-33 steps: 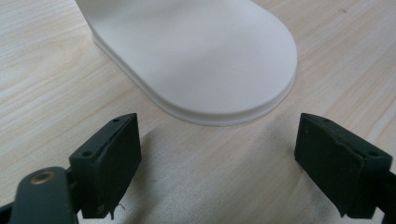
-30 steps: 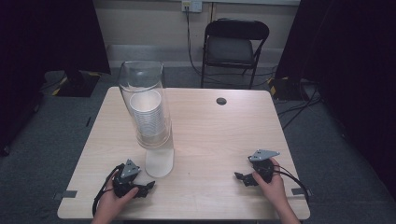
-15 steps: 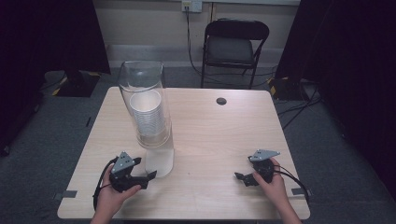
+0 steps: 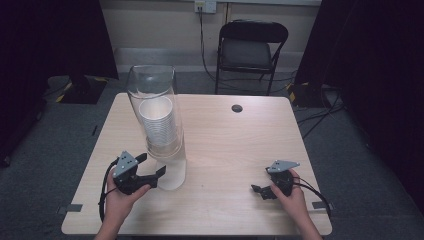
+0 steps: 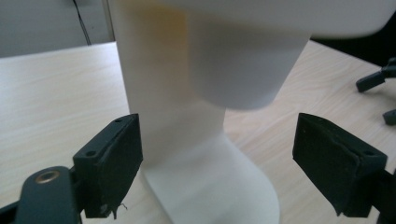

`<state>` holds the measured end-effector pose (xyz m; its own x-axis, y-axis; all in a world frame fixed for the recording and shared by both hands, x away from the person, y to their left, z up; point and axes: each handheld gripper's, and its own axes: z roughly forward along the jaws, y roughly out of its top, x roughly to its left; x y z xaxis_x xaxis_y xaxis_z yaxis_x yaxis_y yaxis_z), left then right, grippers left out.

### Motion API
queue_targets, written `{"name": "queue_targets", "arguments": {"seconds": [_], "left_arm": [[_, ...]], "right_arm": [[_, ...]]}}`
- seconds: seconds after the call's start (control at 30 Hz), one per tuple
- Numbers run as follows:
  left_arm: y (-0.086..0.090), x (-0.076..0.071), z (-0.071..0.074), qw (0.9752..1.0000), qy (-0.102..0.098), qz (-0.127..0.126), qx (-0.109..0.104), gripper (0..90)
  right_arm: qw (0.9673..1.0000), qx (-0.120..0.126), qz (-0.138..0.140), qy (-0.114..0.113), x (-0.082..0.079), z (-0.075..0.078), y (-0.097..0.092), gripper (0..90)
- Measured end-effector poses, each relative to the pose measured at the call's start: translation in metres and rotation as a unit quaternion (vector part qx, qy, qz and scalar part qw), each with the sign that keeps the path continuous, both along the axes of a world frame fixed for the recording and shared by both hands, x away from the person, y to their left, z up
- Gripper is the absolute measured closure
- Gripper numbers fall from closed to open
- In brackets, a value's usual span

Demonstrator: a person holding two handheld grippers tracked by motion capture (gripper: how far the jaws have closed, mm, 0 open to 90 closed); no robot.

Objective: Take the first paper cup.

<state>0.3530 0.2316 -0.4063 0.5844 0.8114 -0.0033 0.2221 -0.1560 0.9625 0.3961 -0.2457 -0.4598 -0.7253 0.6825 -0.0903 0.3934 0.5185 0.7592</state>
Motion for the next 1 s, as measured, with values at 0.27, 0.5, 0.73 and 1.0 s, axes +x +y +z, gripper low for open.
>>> {"name": "queue_targets", "arguments": {"seconds": [0.27,0.5,0.73,1.0], "left_arm": [[-0.016,0.010,0.005,0.9996,-0.026,-0.008,-0.012,16.0],[-0.027,0.019,0.007,0.9988,-0.048,-0.003,-0.012,20.5],[-0.034,0.025,0.001,0.9982,-0.059,0.006,-0.010,33.1],[-0.035,0.024,-0.002,0.9978,-0.066,0.011,-0.004,35.0]], "right_arm": [[1.0000,0.000,0.000,0.000,0.000,0.000,0.000,7.2],[1.0000,0.000,0.000,0.000,0.000,0.000,0.000,7.2],[1.0000,0.000,0.000,0.000,0.000,0.000,0.000,7.2],[1.0000,0.000,0.001,0.000,0.000,0.000,0.000,7.2]]}}
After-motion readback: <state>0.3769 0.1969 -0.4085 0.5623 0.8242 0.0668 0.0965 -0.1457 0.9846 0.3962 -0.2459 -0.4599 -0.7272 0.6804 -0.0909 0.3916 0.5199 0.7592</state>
